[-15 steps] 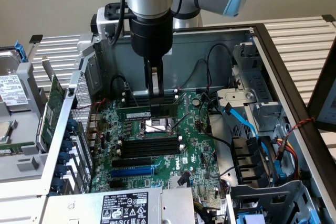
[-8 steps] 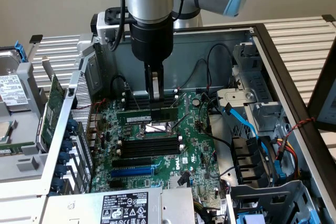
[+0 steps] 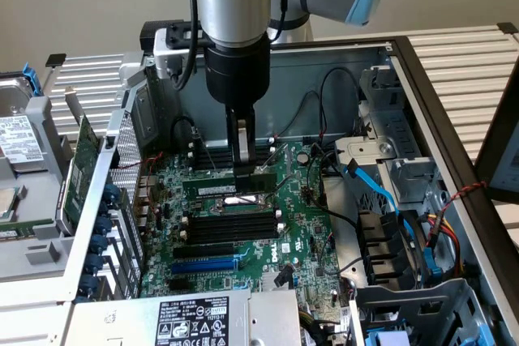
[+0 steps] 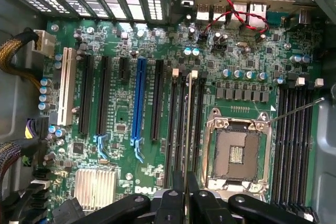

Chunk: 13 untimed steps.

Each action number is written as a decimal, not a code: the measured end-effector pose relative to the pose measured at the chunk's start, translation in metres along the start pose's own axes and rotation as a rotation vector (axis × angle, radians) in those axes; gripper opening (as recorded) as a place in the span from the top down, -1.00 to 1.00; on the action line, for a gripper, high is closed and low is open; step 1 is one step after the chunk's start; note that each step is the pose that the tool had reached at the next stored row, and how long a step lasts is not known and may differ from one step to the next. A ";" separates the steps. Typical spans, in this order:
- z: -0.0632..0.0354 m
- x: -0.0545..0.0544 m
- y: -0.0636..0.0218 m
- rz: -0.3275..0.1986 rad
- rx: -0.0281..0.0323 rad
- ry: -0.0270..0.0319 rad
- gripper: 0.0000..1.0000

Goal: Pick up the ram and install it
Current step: 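Insert the ram into the slot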

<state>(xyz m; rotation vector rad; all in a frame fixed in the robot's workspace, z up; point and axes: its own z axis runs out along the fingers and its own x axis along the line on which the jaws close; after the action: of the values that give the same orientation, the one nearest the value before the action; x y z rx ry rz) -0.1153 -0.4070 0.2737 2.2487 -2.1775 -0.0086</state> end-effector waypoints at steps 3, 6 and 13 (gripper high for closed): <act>0.0022 0.001 0.0000 0.000 0.0001 -0.0004 0.73; 0.0041 0.003 0.0001 0.000 0.0002 -0.0020 0.73; 0.0075 0.005 0.0001 0.000 0.0005 -0.0125 0.73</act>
<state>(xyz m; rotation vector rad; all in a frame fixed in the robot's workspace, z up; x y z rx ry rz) -0.1153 -0.4123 0.2662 2.2548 -2.1840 -0.0221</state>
